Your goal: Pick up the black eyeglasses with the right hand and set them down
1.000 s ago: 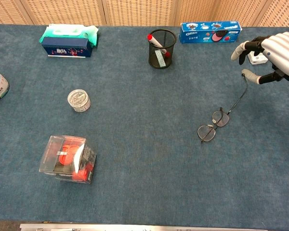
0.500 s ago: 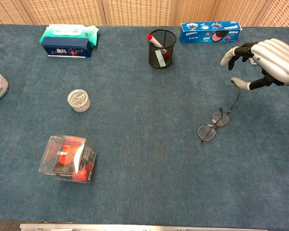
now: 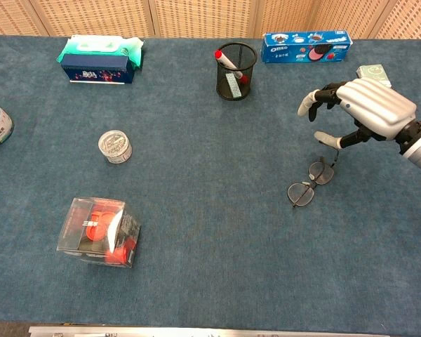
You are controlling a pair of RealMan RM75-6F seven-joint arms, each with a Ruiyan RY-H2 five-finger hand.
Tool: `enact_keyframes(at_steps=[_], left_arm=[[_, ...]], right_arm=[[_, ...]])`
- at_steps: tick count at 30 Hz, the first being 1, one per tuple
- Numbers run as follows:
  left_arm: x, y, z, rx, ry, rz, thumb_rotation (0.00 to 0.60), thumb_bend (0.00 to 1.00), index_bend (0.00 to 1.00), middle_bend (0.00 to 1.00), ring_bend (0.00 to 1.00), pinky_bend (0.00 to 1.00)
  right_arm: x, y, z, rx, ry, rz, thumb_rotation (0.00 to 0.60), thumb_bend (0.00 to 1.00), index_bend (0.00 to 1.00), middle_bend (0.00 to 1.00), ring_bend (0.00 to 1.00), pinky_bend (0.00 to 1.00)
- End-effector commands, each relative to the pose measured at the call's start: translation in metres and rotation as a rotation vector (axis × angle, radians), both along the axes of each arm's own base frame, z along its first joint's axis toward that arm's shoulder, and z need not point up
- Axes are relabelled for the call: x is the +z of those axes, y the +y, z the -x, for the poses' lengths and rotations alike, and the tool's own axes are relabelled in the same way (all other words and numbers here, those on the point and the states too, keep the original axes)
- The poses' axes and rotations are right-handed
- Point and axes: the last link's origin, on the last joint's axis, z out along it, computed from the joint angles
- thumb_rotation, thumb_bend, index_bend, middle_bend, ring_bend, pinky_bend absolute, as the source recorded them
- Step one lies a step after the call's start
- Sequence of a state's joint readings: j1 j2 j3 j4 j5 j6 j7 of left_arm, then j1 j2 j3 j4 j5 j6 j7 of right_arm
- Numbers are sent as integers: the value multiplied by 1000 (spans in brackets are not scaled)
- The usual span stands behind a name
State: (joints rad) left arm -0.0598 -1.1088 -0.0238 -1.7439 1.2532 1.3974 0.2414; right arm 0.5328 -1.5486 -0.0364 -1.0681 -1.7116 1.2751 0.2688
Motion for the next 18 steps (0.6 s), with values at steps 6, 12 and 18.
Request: enact_keyframes(at_steps=[6,12,18], left_arm=[[1,0,1,1,0,-2,600,272,328,333,303,399],[1,0,1,2,-1,-2,600,272,328,333,303,399],[2,-1,2,3,-3,-2,600,272,329,333,304,400]], right_arm=[[-13,2,0,0,7,-45,600,288,397,490,347,405],[-23,4,2,-2,15,-71,600,288,397,490,347,405],[-30,5,4,-6,19,-93,600,288,397,490,347,404]])
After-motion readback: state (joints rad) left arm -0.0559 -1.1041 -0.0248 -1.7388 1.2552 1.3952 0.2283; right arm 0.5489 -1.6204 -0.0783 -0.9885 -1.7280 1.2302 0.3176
